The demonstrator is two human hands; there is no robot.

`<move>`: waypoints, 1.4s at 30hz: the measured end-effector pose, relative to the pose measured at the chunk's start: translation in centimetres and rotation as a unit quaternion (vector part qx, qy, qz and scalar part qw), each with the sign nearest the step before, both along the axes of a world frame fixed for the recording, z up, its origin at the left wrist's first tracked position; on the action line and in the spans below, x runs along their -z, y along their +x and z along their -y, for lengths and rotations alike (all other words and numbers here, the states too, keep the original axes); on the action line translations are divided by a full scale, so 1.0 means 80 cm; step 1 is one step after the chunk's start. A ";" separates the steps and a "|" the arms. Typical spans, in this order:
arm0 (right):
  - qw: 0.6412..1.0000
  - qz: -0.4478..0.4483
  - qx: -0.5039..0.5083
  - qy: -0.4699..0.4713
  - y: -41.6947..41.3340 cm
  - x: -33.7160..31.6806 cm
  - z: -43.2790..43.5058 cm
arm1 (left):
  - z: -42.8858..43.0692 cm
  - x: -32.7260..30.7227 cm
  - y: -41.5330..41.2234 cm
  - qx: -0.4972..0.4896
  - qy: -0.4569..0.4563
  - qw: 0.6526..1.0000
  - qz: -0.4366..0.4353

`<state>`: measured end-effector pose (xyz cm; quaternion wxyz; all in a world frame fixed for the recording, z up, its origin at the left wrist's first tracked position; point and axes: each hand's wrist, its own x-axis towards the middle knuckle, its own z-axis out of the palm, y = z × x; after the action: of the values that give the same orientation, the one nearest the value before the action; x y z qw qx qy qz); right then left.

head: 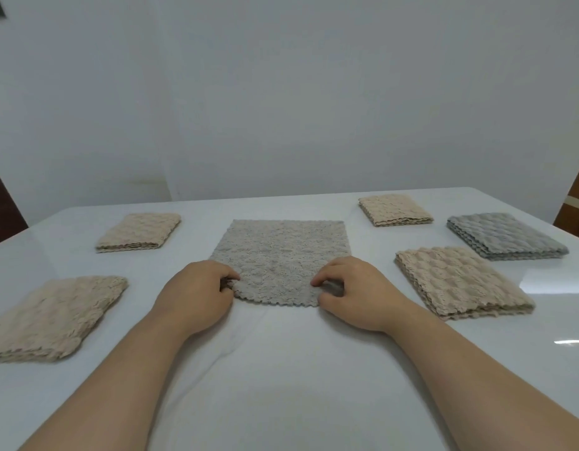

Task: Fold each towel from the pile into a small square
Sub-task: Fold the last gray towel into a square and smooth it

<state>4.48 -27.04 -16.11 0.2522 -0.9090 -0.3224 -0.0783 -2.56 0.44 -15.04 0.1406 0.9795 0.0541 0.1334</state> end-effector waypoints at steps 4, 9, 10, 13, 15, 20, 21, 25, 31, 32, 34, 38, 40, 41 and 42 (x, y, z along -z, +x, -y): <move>1.000 0.008 0.009 0.011 0.005 0.004 0.000 | 0.001 0.003 0.001 -0.002 0.004 1.000 0.019; 0.998 -0.005 0.040 0.054 0.006 0.003 -0.002 | 0.005 0.003 0.004 0.005 -0.006 0.998 0.064; 0.996 -0.010 0.046 0.075 0.005 0.001 -0.002 | 0.007 0.002 0.005 0.007 -0.013 0.997 0.074; 0.990 -0.032 0.049 0.128 0.001 -0.004 0.001 | 0.016 -0.002 0.003 0.017 -0.056 0.994 0.096; 0.988 -0.036 0.052 0.143 -0.001 -0.005 0.001 | 0.022 -0.006 0.000 0.021 -0.093 0.990 0.100; 0.984 -0.021 0.053 0.167 -0.005 -0.009 -0.002 | 0.030 -0.009 -0.006 0.033 -0.123 0.987 0.099; 0.982 -0.024 0.049 0.179 -0.006 -0.010 -0.002 | 0.031 -0.010 -0.007 0.035 -0.125 0.987 0.098; 0.980 -0.045 0.036 0.189 -0.010 -0.012 0.001 | 0.033 -0.013 -0.010 0.044 -0.146 0.981 0.116; 0.977 -0.068 0.033 0.201 -0.009 -0.015 0.003 | 0.038 -0.011 -0.010 0.051 -0.197 0.969 0.138; 0.971 -0.068 0.051 0.225 -0.009 -0.016 0.002 | 0.037 -0.010 -0.009 0.049 -0.209 0.966 0.145; 0.953 -0.073 0.085 0.280 -0.009 -0.018 0.000 | 0.038 -0.010 -0.006 0.040 -0.246 0.957 0.150; 0.928 -0.087 0.116 0.344 -0.007 -0.021 0.002 | 0.041 -0.014 -0.004 0.033 -0.357 0.922 0.144; 0.922 -0.100 0.117 0.357 -0.007 -0.021 0.002 | 0.037 -0.016 -0.004 0.055 -0.398 0.909 0.114; 0.919 -0.110 0.112 0.363 -0.007 -0.022 0.002 | 0.036 -0.018 -0.005 0.061 -0.427 0.897 0.096; 0.919 -0.115 0.104 0.363 -0.008 -0.023 0.002 | 0.036 -0.021 -0.006 0.062 -0.455 0.885 0.075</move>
<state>3.86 -27.19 -14.28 0.5907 -0.7861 -0.1441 -0.1108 -3.03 -2.46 -13.32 0.5823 0.7965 0.0376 0.1583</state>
